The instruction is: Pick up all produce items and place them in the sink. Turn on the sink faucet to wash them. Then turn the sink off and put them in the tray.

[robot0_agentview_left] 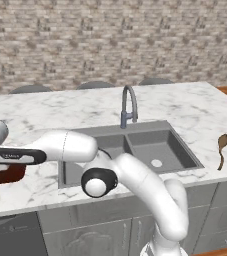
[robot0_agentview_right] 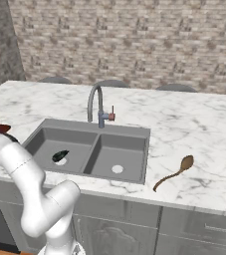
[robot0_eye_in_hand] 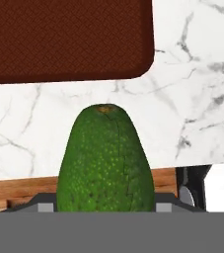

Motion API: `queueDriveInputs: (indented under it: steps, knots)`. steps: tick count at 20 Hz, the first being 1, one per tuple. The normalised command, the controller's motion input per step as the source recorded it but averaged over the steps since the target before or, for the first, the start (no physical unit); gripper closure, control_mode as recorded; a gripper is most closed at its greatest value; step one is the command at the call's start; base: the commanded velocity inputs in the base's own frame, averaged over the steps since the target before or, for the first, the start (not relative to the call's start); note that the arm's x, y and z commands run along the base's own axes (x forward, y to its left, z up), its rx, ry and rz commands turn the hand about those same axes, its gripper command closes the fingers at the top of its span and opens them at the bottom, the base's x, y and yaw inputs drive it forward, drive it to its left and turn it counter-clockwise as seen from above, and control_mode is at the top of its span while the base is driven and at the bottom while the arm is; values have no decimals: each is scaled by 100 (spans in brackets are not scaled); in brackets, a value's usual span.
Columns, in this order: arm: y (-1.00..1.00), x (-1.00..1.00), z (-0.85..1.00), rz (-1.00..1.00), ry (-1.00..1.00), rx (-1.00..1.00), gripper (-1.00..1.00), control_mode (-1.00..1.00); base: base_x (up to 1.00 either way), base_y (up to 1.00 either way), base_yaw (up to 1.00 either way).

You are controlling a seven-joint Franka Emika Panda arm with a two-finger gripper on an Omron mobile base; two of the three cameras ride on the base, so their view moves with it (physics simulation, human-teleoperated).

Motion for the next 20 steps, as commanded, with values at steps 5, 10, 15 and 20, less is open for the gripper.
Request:
queueDriveInputs:
  steps: [5, 10, 15, 20]
  knots:
    - [-99, -29, 24, 7, -17, 5, 100, -100, 0, 0, 0]
    - [-100, -27, 18, 6, -17, 9, 100, -100, 0, 0, 0]
    - [-100, -17, 1, 5, -10, 15, 100, -100, 0, 0, 0]
    - [-100, -7, -1, 5, -4, 19, 100, -100, 0, 0, 0]
